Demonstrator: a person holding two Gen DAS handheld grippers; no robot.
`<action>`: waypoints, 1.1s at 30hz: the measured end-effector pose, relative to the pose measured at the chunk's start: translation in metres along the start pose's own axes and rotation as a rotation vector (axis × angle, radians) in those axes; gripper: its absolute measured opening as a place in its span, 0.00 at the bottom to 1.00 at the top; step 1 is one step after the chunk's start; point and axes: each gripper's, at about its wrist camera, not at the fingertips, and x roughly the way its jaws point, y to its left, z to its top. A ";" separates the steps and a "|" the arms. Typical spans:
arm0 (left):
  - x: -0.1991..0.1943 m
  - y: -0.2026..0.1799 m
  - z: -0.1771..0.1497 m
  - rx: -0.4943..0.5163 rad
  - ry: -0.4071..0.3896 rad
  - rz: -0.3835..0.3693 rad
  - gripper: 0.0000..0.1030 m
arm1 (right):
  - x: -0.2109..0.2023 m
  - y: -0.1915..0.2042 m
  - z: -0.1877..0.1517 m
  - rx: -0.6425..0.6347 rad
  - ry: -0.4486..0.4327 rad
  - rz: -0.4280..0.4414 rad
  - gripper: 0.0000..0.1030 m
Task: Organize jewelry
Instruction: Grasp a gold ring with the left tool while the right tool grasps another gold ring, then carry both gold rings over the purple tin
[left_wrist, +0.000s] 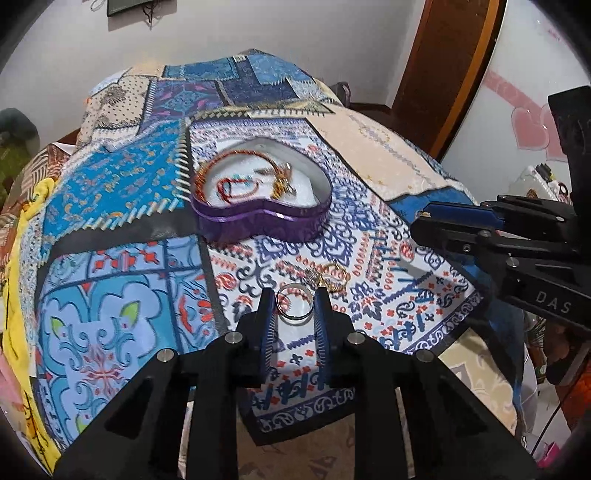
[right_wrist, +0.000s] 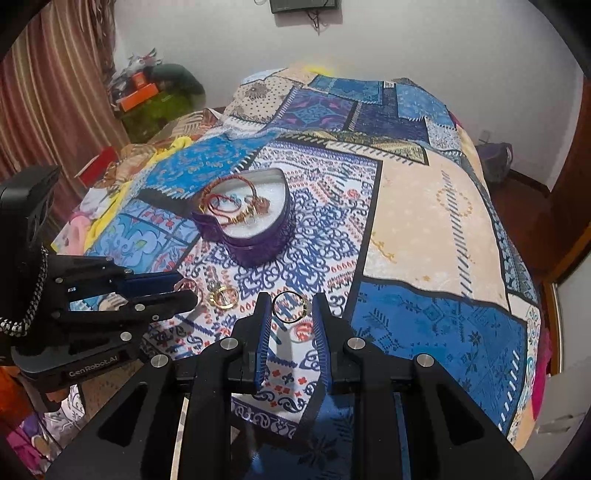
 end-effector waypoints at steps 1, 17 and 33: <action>-0.003 0.002 0.002 -0.002 -0.010 0.003 0.20 | -0.001 0.001 0.001 -0.002 -0.004 -0.003 0.20; -0.051 0.023 0.041 -0.036 -0.180 0.021 0.20 | -0.009 0.014 0.040 -0.028 -0.100 0.013 0.20; -0.027 0.041 0.054 -0.057 -0.172 0.005 0.20 | 0.024 0.018 0.057 -0.050 -0.071 0.039 0.20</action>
